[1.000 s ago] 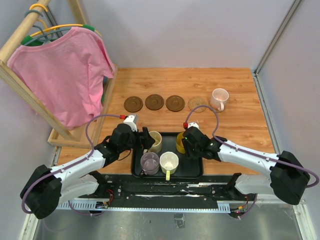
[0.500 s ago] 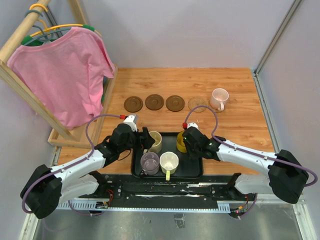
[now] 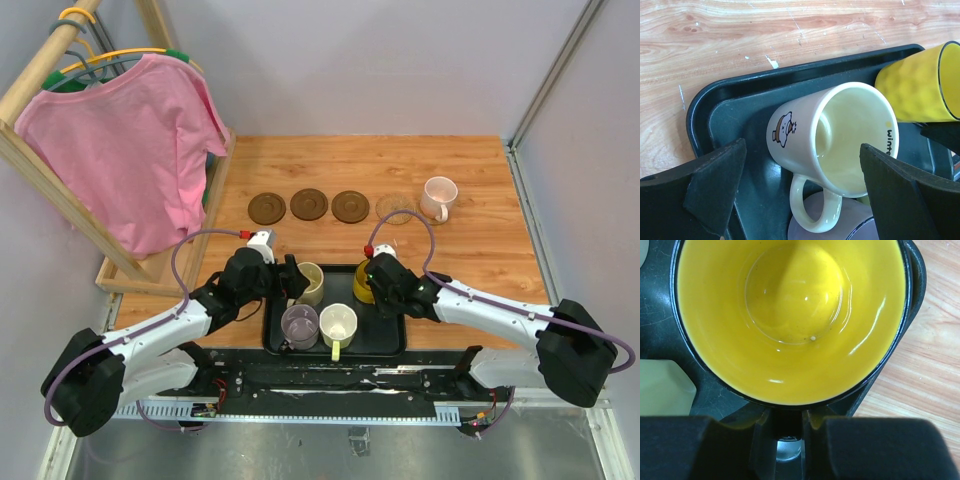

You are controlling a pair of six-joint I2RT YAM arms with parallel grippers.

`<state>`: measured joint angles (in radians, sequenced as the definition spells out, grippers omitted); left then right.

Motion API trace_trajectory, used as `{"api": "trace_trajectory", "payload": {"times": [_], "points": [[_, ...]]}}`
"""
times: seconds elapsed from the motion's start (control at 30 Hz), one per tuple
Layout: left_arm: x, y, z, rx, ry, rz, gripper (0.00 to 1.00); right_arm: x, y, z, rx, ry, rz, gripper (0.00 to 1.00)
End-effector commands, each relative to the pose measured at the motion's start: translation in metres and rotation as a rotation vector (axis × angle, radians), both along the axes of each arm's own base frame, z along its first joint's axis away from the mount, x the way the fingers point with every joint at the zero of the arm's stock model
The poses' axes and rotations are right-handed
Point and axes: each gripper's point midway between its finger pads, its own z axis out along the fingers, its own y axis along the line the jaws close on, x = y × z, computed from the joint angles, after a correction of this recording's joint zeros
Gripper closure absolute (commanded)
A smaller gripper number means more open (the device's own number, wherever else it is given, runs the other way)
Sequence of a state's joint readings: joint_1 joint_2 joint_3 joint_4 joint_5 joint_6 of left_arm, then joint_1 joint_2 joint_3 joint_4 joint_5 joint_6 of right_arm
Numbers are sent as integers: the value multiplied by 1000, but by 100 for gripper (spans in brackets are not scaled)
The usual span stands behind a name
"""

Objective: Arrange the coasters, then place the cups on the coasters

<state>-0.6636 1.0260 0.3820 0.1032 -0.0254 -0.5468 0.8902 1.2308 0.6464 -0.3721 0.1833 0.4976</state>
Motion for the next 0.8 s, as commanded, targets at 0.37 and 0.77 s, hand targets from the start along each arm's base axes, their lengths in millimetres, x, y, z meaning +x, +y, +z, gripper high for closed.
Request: {"api": "trace_trajectory", "payload": {"times": [0.37, 0.77], "points": [[2, 2, 1, -1, -25, 16, 0, 24, 6, 43, -7, -176, 83, 99], [5, 2, 11, -11, -56, 25, 0, 78, -6, 104, -126, -317, 3, 99]]}}
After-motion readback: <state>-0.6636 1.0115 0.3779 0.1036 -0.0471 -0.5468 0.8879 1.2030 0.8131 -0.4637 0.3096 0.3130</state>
